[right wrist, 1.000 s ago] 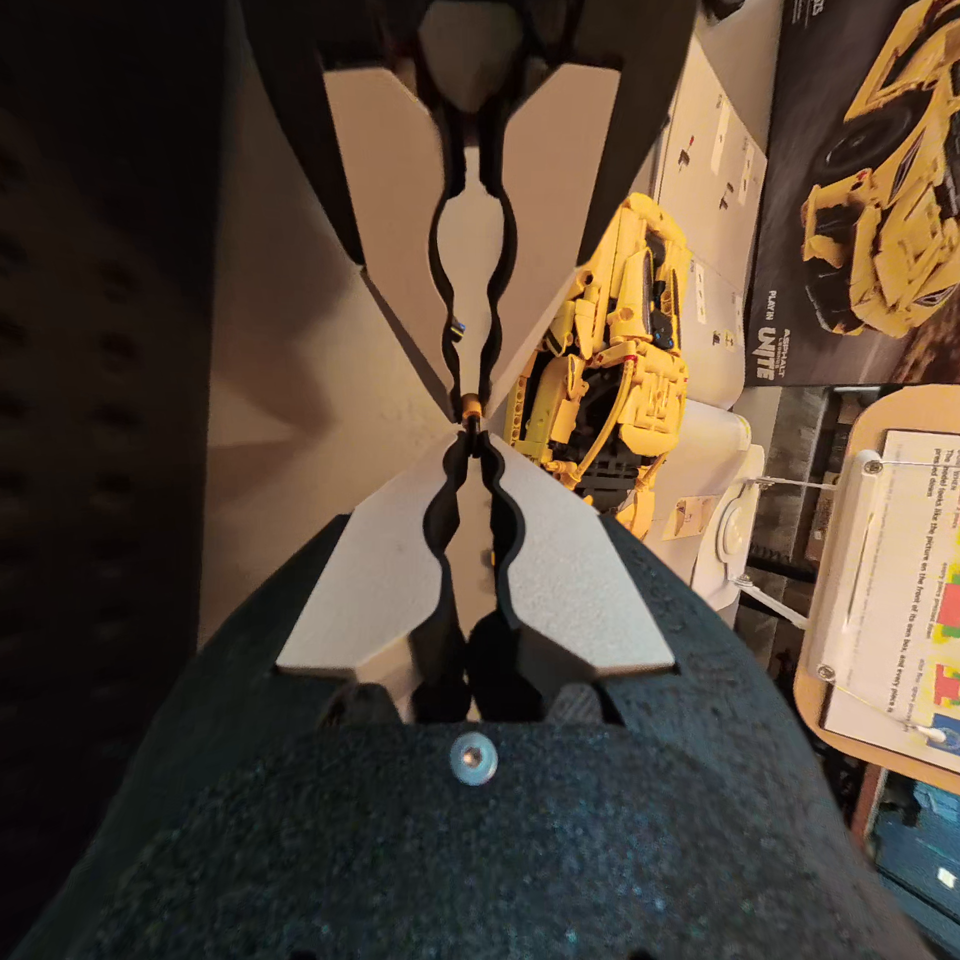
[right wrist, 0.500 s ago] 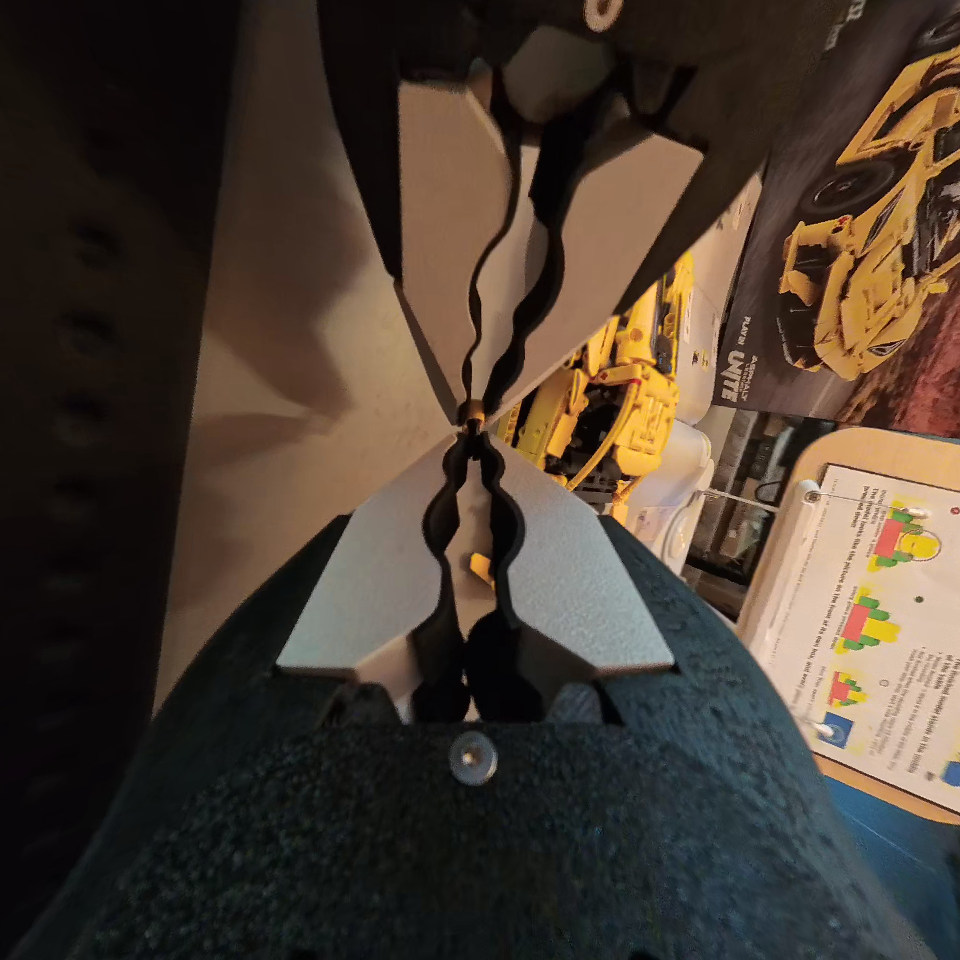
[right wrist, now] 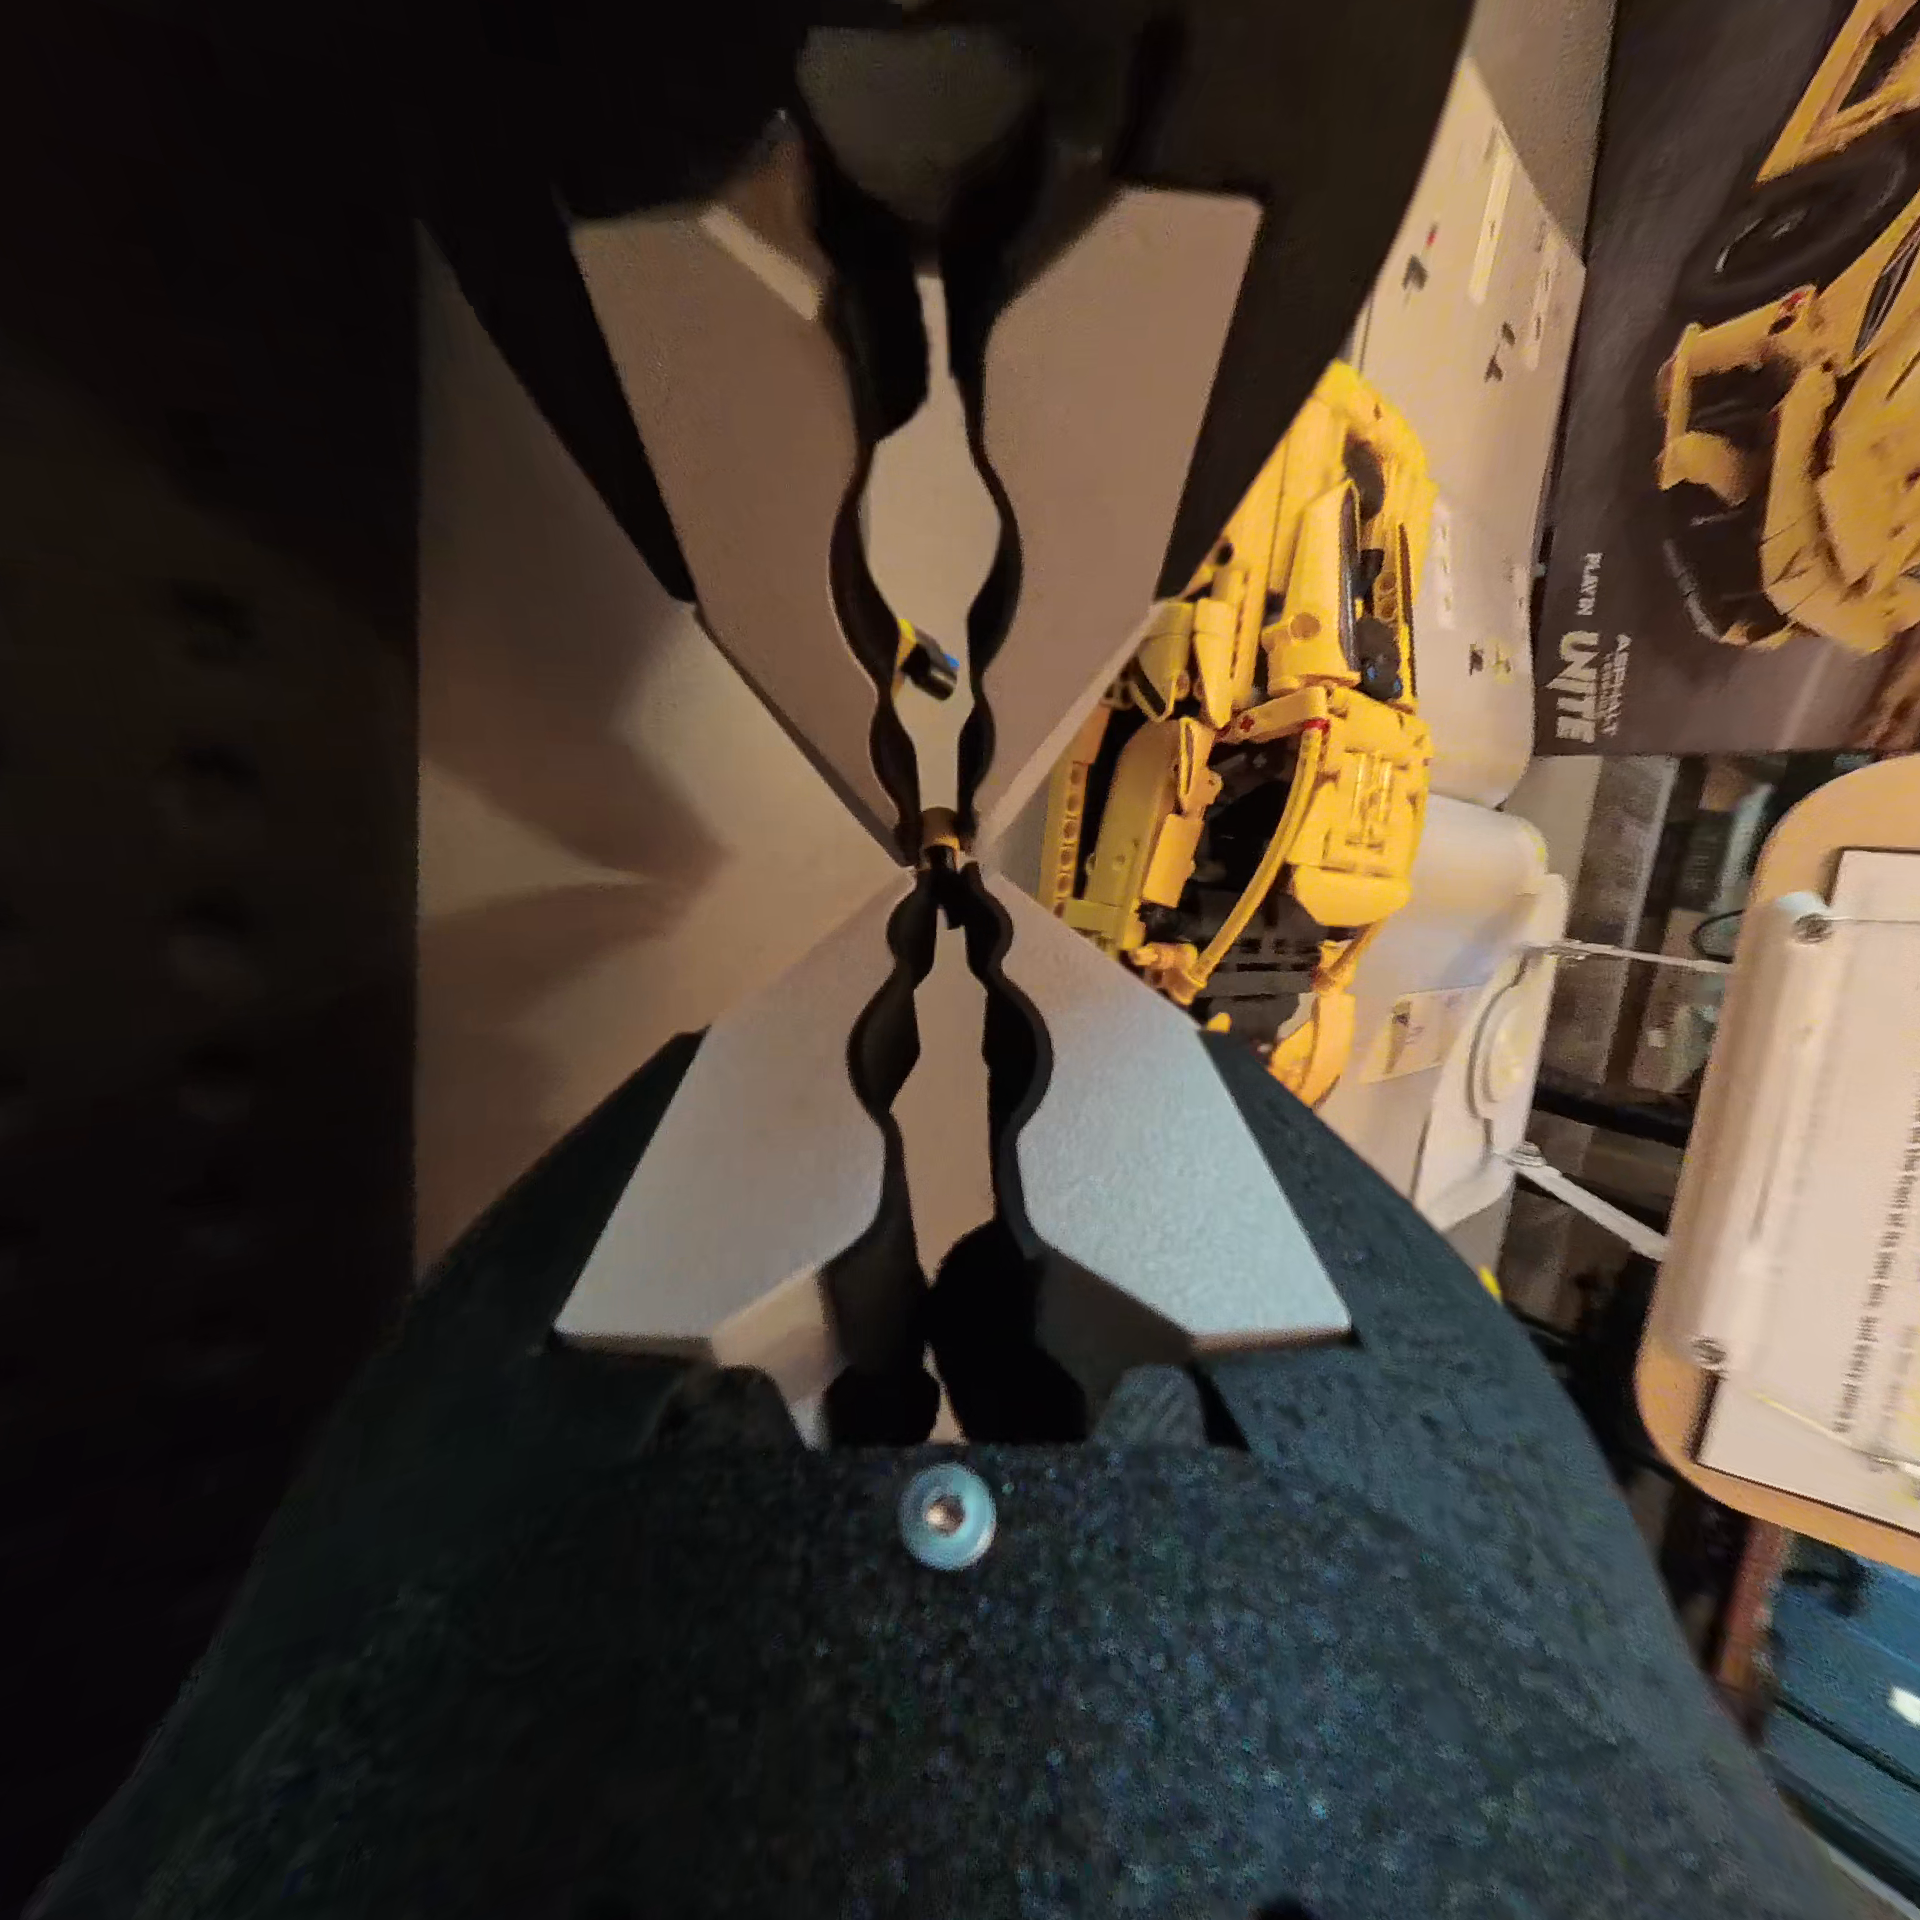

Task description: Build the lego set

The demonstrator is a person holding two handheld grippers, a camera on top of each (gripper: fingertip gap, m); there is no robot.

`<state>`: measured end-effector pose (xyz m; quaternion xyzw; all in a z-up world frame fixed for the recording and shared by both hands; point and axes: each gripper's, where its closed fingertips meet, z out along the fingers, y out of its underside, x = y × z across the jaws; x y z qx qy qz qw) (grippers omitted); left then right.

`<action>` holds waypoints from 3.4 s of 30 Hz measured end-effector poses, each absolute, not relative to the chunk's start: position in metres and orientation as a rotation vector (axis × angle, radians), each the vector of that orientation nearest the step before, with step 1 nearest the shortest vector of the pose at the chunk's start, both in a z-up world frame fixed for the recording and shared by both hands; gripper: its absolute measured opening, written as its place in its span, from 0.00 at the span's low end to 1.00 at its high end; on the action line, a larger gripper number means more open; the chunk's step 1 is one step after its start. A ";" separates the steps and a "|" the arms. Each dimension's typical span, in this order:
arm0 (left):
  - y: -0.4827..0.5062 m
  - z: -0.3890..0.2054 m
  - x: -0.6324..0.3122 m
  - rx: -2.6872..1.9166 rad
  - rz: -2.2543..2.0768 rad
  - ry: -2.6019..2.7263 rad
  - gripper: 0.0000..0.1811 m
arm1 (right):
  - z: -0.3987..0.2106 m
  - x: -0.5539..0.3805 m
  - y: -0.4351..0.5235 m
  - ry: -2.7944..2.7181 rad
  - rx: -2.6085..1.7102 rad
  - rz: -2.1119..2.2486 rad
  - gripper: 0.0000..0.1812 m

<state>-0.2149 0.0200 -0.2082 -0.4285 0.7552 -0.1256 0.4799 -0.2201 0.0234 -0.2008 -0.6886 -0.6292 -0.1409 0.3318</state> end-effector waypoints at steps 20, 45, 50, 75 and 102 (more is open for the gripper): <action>0.022 -0.195 -0.214 -1.197 -0.645 1.738 0.04 | -0.183 -0.216 0.024 -0.931 -1.921 0.559 0.02; 0.027 -0.169 -0.217 -1.284 -0.954 1.569 0.04 | -0.175 -0.224 0.031 -0.827 -1.778 0.651 0.02; 0.025 -0.179 -0.217 -1.275 -0.902 1.627 0.04 | -0.185 -0.223 0.029 -0.897 -1.803 0.562 0.02; 0.024 -0.169 -0.216 -1.175 -0.830 1.613 0.04 | -0.155 -0.227 0.029 -0.876 -1.624 0.576 0.02; 0.042 -0.194 -0.217 -1.181 -0.455 1.690 0.03 | -0.182 -0.227 0.043 -0.869 -1.815 0.387 0.02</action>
